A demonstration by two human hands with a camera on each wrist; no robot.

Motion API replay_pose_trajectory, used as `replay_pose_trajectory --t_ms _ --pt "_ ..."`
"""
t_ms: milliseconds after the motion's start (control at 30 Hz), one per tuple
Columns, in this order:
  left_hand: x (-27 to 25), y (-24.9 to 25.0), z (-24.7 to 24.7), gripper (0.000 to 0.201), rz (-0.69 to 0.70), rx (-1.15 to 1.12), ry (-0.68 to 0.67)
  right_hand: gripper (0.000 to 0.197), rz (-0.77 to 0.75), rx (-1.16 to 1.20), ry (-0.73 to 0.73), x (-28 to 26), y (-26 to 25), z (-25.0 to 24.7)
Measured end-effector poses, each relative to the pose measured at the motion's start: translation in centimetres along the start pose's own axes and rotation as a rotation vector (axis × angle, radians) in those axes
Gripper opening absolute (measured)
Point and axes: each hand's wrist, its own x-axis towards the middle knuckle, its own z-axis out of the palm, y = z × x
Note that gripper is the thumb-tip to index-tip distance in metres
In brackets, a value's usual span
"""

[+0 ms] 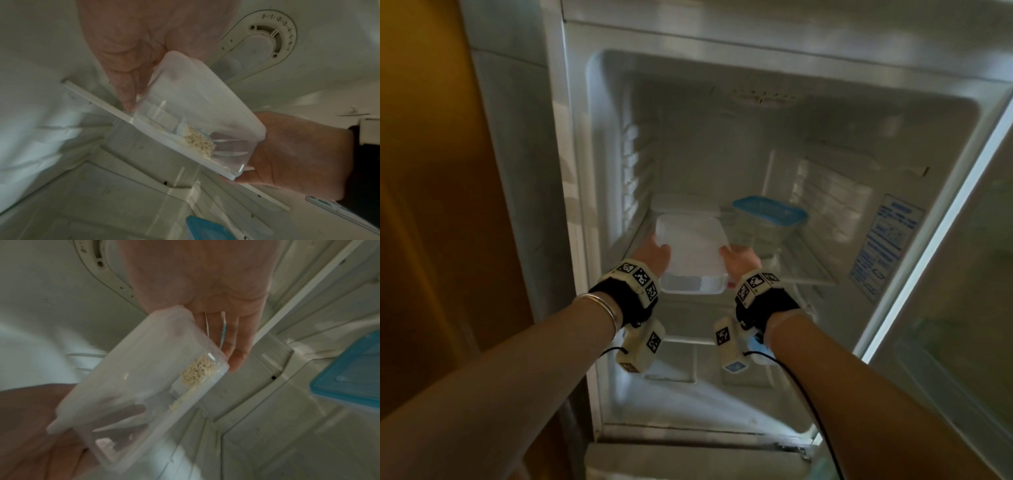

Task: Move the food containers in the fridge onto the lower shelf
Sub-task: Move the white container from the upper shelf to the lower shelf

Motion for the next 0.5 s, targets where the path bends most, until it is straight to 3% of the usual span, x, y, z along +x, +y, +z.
replay_pose_trajectory --t_ms 267,500 --pt "-3.5 -1.5 -1.2 0.05 0.074 -0.057 -0.016 0.045 -0.052 -0.049 0.004 -3.7 0.7 0.5" --pt "-7.1 -3.9 -1.8 0.054 0.107 -0.09 -0.043 0.041 -0.044 -0.059 0.113 -8.6 1.8 2.0"
